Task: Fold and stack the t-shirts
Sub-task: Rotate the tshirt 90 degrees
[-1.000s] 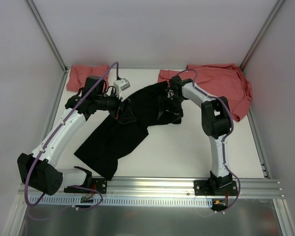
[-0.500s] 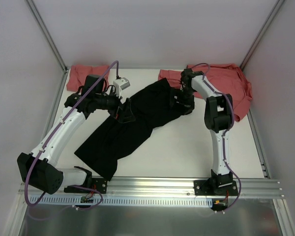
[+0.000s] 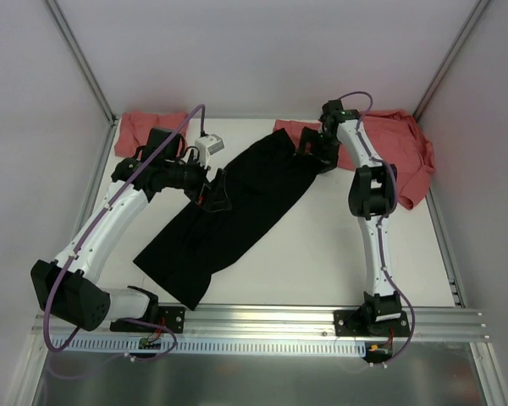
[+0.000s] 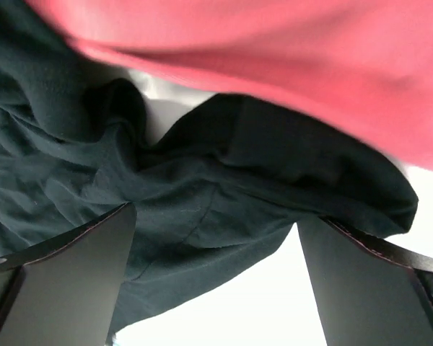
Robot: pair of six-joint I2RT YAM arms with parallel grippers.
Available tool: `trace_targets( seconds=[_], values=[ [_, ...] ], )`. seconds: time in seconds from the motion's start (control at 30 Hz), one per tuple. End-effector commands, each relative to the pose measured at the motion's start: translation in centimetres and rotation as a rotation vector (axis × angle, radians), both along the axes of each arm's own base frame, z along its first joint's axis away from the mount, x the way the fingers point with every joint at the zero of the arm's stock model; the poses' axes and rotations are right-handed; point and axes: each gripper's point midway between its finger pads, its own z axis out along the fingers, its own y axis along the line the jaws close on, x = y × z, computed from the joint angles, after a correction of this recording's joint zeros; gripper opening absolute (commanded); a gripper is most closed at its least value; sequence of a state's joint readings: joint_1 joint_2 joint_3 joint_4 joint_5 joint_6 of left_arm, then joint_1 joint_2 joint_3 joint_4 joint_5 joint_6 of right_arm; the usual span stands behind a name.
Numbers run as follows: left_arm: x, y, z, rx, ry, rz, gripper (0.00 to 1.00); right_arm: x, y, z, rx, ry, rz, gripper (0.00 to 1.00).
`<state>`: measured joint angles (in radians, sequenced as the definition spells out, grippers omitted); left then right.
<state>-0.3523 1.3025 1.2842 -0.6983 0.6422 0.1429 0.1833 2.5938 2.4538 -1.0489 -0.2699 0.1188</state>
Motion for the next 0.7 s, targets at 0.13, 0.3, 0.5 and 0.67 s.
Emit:
trace_targets(
  seconds=[0.13, 0.3, 0.5, 0.67],
  values=[
    [0.6, -0.5, 1.2, -0.022, -0.013, -0.002, 0.99, 5.2, -5.6, 8.6, -0.039, -0.303, -0.113, 0.99],
    [1.0, -0.5, 1.4, -0.032, -0.047, 0.001, 0.99, 2.0, -5.3, 16.1, 0.001, -0.389, -0.105, 1.00],
    [0.9, -0.6, 0.2, -0.059, -0.065, 0.026, 0.99, -5.1, 3.4, 16.8, 0.129, -0.254, 0.089, 0.99],
    [2.3, 4.8, -7.1, 0.306, 0.076, 0.224, 0.99, -10.9, 10.1, 14.9, 0.158, -0.170, 0.240, 1.00]
  ],
)
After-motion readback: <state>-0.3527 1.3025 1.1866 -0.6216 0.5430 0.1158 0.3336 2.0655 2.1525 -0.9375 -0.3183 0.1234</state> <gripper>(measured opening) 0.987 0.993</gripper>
